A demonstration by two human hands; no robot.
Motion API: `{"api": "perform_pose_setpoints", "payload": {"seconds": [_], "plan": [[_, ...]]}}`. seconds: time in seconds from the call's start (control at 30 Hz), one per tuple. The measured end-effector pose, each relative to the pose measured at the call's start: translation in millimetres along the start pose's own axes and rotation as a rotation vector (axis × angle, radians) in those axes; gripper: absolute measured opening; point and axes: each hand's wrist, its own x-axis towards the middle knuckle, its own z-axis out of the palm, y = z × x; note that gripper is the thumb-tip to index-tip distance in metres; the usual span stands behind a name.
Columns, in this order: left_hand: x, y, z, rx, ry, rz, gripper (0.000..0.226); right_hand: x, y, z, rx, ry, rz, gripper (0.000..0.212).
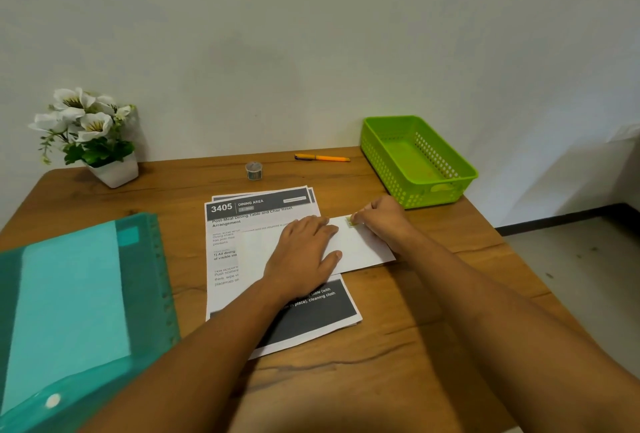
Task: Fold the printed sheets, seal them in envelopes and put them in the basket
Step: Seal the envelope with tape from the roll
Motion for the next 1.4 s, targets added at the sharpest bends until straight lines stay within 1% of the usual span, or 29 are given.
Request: {"api": "perform_pose_setpoints", "payload": {"seconds": [0.27, 0.37, 0.5, 0.6, 0.67, 0.77, 0.87, 0.93, 1.0, 1.1, 1.2, 1.3, 1.33, 1.4], "plan": [[0.5, -1.0, 0.8, 0.001, -0.024, -0.012, 0.058, 10.2, 5.7, 6.1, -0.128, 0.055, 0.024, 0.032], [1.0, -0.8, 1.0, 0.005, -0.024, -0.012, 0.059, 9.6, 4.9, 7.5, -0.184, 0.078, 0.015, 0.031], [0.5, -0.3, 0.4, 0.006, -0.022, -0.011, 0.057, 12.5, 6.9, -0.9, -0.166, 0.060, 0.018, 0.040], [0.8, -0.5, 0.7, 0.015, -0.024, -0.009, 0.055, 16.2, 9.0, -9.1, -0.064, 0.032, 0.007, 0.028], [1.2, -0.8, 1.0, 0.025, -0.026, -0.008, 0.055, 16.7, 10.7, -9.4, -0.074, 0.034, -0.005, 0.022], [0.9, -0.8, 1.6, 0.024, -0.024, -0.008, 0.056, 16.0, 17.7, -3.7, -0.186, 0.106, -0.081, 0.021], [1.4, -0.6, 1.3, 0.034, -0.019, -0.008, 0.055, 9.0, 17.4, 3.3, -0.348, 0.138, -0.150, 0.032], [1.5, -0.3, 1.6, 0.045, -0.022, -0.008, 0.055, 6.3, 13.2, 7.3, -0.463, 0.153, -0.155, 0.037], [1.6, 0.2, 2.0, 0.053, -0.023, -0.013, 0.055, 6.4, 10.3, 10.0, -0.522, 0.156, -0.147, 0.040], [1.8, 1.1, 2.0, 0.054, -0.025, -0.022, 0.053, 5.5, 14.5, 9.6, -0.528, 0.123, -0.197, 0.039], [2.2, 1.4, 1.8, 0.054, -0.026, -0.025, 0.053, -1.0, 18.6, 3.5, -0.487, 0.083, -0.280, 0.033], [3.4, 2.2, 0.2, 0.052, -0.038, -0.039, 0.056, -7.6, 32.9, -0.3, -0.403, 0.076, -0.424, 0.019], [5.3, 4.4, -1.0, 0.053, -0.043, -0.049, 0.057, -10.9, 38.6, -0.6, -0.391, 0.083, -0.479, 0.017], [11.9, 11.0, -2.4, 0.086, -0.041, -0.070, 0.058, -16.1, 47.0, 0.5, -0.396, 0.090, -0.550, 0.021]]}}
